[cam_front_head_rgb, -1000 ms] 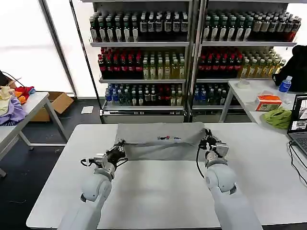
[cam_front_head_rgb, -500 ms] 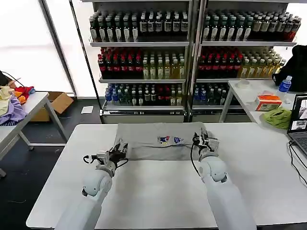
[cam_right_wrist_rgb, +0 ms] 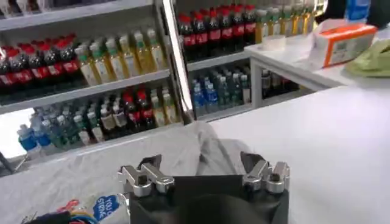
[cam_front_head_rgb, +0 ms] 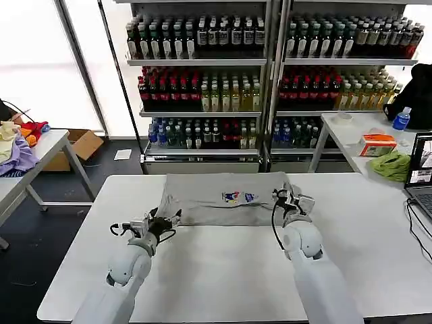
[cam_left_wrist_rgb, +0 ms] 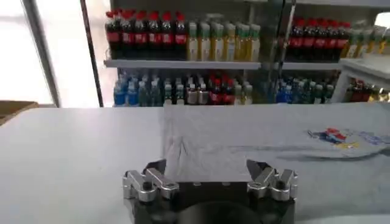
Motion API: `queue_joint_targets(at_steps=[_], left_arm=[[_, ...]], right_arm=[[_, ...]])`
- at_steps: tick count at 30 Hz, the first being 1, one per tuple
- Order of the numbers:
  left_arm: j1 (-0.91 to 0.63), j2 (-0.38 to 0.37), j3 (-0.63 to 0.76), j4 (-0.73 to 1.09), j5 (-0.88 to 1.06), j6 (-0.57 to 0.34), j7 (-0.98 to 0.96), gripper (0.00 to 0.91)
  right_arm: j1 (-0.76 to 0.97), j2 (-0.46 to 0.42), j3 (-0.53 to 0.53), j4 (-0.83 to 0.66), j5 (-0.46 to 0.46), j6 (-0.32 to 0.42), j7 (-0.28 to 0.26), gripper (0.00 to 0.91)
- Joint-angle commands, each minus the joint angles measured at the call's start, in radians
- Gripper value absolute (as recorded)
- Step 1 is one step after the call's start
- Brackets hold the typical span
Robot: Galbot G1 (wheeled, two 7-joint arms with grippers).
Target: Fold and organize the clothes.
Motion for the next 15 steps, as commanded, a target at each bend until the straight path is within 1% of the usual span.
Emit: queue_joint_targets(at_steps=[1,8,15], left_arm=[[0.064,0.007,-0.018,-0.075,-0.002,0.003,-0.006,0.907],[0.049,0.008,-0.025,-0.044,0.001,0.004,-0.009,0.907],[0.036,0.009,-0.017,-0.021,0.001,0.007,-0.008,0.907]], right_arm=[[-0.114,-0.056,0.023,0.114,0.003,-0.024,0.024,0.907],[-0.154,-0.1,0.03,0.129,0.002,-0.063,0.017,0.907],[-0.15,-0.136,0.004,0.077,-0.074,-0.065,-0.031,0.907]])
